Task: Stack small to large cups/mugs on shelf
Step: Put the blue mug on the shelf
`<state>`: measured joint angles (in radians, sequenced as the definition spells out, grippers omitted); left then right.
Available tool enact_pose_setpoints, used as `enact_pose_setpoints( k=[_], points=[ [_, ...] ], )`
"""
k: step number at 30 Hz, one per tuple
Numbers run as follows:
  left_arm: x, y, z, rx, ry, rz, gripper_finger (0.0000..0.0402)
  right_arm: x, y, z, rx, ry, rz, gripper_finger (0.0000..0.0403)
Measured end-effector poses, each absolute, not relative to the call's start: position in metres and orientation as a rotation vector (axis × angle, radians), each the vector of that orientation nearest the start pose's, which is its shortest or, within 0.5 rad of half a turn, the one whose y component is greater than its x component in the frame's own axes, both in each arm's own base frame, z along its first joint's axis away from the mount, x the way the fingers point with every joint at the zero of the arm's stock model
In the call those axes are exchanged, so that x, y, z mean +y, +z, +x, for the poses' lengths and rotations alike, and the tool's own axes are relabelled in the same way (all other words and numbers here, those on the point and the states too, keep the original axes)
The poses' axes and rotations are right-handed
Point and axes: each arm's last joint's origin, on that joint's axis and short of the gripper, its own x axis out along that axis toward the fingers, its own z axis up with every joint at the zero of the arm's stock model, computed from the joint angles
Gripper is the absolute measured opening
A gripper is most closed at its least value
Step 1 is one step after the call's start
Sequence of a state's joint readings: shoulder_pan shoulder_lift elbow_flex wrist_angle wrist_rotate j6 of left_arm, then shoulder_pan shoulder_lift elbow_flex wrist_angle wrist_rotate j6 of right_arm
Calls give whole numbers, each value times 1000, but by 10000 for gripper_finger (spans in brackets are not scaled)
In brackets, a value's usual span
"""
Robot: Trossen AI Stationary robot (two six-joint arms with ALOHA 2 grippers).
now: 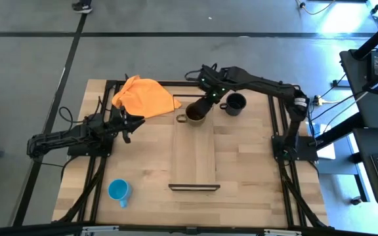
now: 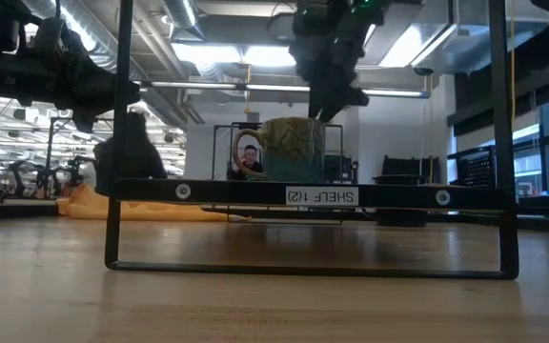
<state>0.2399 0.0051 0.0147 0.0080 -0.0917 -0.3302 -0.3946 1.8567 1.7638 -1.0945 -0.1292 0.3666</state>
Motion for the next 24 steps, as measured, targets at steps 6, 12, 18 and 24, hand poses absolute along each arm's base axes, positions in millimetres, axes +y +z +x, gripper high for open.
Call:
enact_pose_setpoints(
  k=[6,12,18,24],
  points=[
    [26,169,94,-72,326,-325,94,-137,328,322,1168,-576,500,135],
    [26,169,94,-72,326,-326,94,-145,337,296,1239,-599,530,135],
    [26,169,94,-72,326,-326,94,-168,316,279,1327,-616,550,135],
    [26,169,94,-72,326,-326,94,-186,293,260,1409,-502,579,135]
  ],
)
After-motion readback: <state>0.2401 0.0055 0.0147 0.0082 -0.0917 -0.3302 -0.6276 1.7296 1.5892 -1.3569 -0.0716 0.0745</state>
